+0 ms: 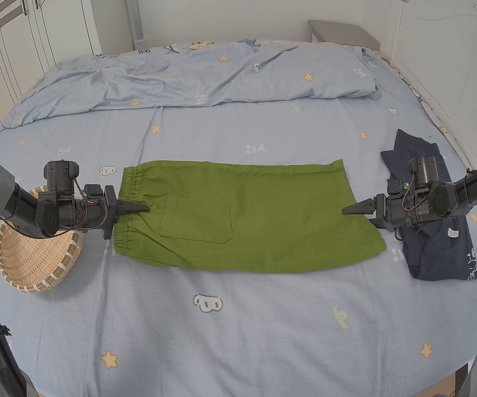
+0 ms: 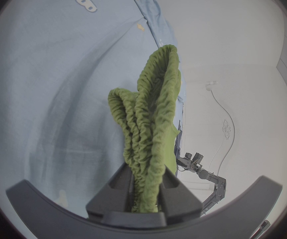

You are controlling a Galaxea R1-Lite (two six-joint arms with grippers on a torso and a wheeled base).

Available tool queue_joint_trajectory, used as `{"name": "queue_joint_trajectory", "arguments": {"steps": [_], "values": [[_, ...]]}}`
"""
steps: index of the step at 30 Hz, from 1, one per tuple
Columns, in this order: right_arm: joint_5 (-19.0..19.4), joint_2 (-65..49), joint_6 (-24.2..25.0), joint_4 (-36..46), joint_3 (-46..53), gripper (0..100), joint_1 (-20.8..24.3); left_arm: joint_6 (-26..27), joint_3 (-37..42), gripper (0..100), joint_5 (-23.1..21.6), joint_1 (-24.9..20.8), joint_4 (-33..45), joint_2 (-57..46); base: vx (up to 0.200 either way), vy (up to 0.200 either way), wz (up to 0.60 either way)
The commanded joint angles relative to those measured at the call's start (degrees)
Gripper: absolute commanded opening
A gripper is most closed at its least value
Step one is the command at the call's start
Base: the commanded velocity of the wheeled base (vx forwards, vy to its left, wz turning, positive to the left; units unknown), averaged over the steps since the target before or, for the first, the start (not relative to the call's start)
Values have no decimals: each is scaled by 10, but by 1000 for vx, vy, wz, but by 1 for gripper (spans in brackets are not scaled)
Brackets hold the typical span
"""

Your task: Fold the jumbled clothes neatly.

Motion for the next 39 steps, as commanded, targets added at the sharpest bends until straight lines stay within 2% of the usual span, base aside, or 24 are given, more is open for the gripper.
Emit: {"name": "queue_joint_trajectory", "arguments": {"steps": [1, 4, 7, 12, 13, 28, 31, 36, 39], "values": [[22, 27, 1, 23, -29, 100, -2, 0, 1, 0, 0, -1, 0, -3, 0, 0, 0], [38, 27, 4, 28, -35, 100, -3, 0, 1, 0, 0, -1, 0, -2, 0, 0, 0], [75, 28, 7, 39, -50, 100, -6, 0, 1, 0, 0, -1, 0, -2, 0, 0, 0], [81, 37, 6, 66, -70, 100, -4, 0, 1, 0, 0, 0, 0, -2, 0, 0, 0], [81, 37, 6, 67, -73, 0, -6, 0, 1, 0, 1, 0, -1, -2, 0, 0, 0], [81, 27, 8, 68, -77, 0, -19, 0, 0, 0, -1, 7, -1, -4, 0, 0, 0], [80, -27, 16, 73, -61, 0, -20, 0, 1, 0, -5, 10, 5, -21, 0, 0, 0], [80, -103, 24, 91, -15, 0, -18, 8, 9, 0, -5, 18, 51, -50, 0, 0, 0], [80, -149, 18, 94, 48, 0, -19, 36, 34, 0, -7, 34, 113, -91, 0, 0, 0]]}}
